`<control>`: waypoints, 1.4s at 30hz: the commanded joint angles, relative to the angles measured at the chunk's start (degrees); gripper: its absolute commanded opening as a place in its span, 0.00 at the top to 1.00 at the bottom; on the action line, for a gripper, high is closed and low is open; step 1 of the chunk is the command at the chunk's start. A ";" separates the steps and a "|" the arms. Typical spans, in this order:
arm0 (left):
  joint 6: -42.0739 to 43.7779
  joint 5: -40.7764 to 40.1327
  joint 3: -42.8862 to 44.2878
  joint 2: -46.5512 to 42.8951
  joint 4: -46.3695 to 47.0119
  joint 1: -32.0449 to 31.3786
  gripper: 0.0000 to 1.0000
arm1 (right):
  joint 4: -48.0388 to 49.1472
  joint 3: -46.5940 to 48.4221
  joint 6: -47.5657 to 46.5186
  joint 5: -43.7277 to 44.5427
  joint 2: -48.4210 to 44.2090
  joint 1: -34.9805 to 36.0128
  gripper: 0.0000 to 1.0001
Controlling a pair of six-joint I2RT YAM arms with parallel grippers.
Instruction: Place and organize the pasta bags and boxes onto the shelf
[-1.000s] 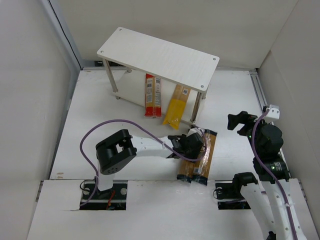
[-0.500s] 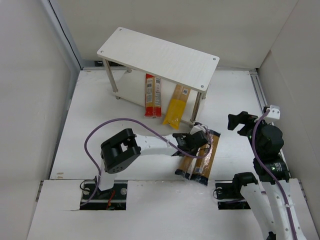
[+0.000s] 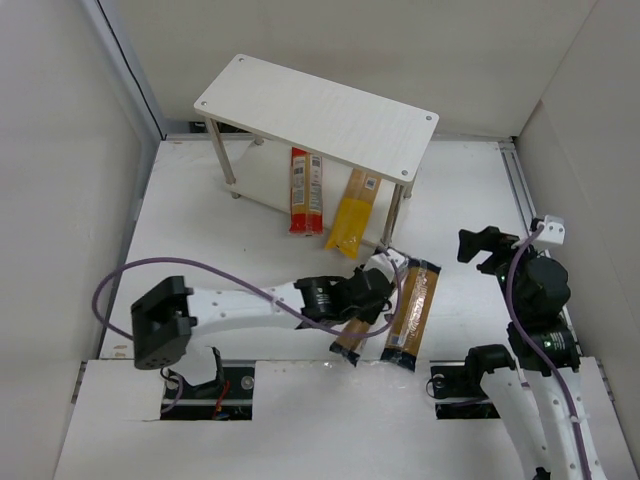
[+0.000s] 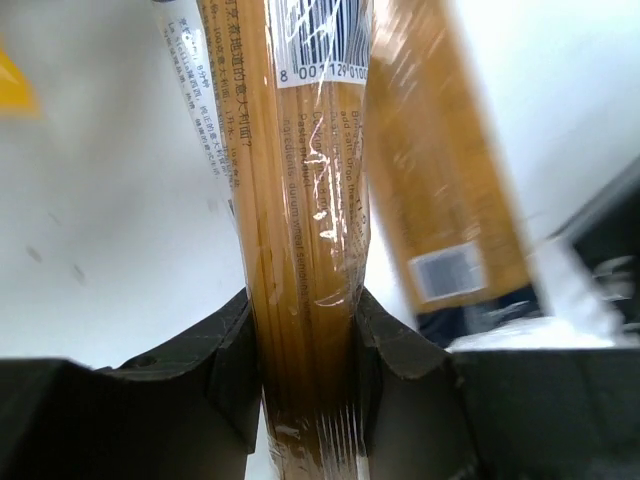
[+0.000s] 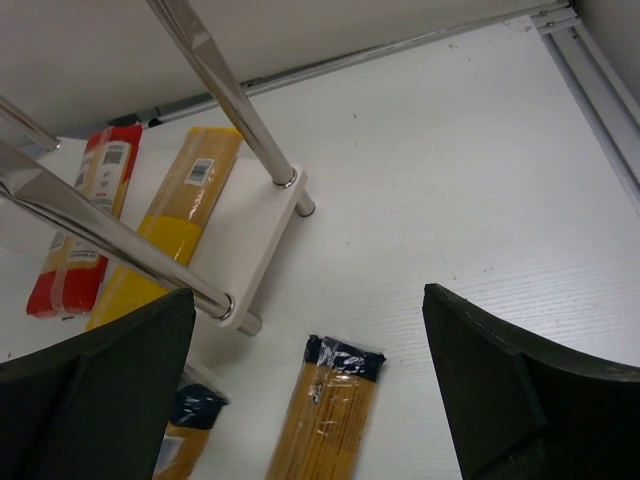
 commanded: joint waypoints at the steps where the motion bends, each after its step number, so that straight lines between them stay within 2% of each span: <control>1: 8.12 -2.87 3.16 -9.84 11.90 0.49 1.00 | 3.12 0.08 0.06 2.61 -1.95 0.40 0.00; 9: 14.90 -0.59 10.98 -12.47 10.76 0.49 1.00 | 1.98 0.08 2.17 8.67 -7.23 0.40 0.00; 14: 19.03 6.43 15.63 -13.79 10.50 0.49 1.00 | -1.43 -0.45 5.58 16.57 -10.74 0.40 0.00; 17: 21.22 7.15 18.19 -14.31 9.88 -0.03 1.00 | -3.46 -0.45 7.88 21.75 -11.36 0.40 0.00; 25: 26.58 6.53 28.11 -12.39 6.98 -0.03 1.00 | -4.17 -0.45 9.11 23.18 -12.42 0.40 0.00; 29: 29.57 3.64 35.15 -11.33 4.09 -0.03 1.00 | -4.17 -0.45 9.11 23.18 -11.89 0.40 0.00; 32: 31.86 -2.06 39.98 -10.11 4.08 -0.03 1.00 | -4.17 -0.45 9.11 23.18 -11.37 0.40 0.00; 33: 32.56 -7.65 42.78 -9.40 4.08 -0.03 1.00 | -4.17 -0.45 9.11 23.18 -11.36 0.40 0.00; 36: 35.64 -13.75 47.54 -5.64 2.94 -0.03 1.00 | -4.17 -0.45 9.11 23.71 -11.36 0.40 0.00; 40: 35.74 -15.61 58.42 -0.80 -1.72 7.32 1.00 | -4.17 -0.45 9.11 23.71 -11.36 0.40 0.00; 42: 35.73 -14.31 61.07 0.70 -2.59 10.50 1.00 | -4.17 -0.45 9.11 23.71 -11.36 0.40 0.00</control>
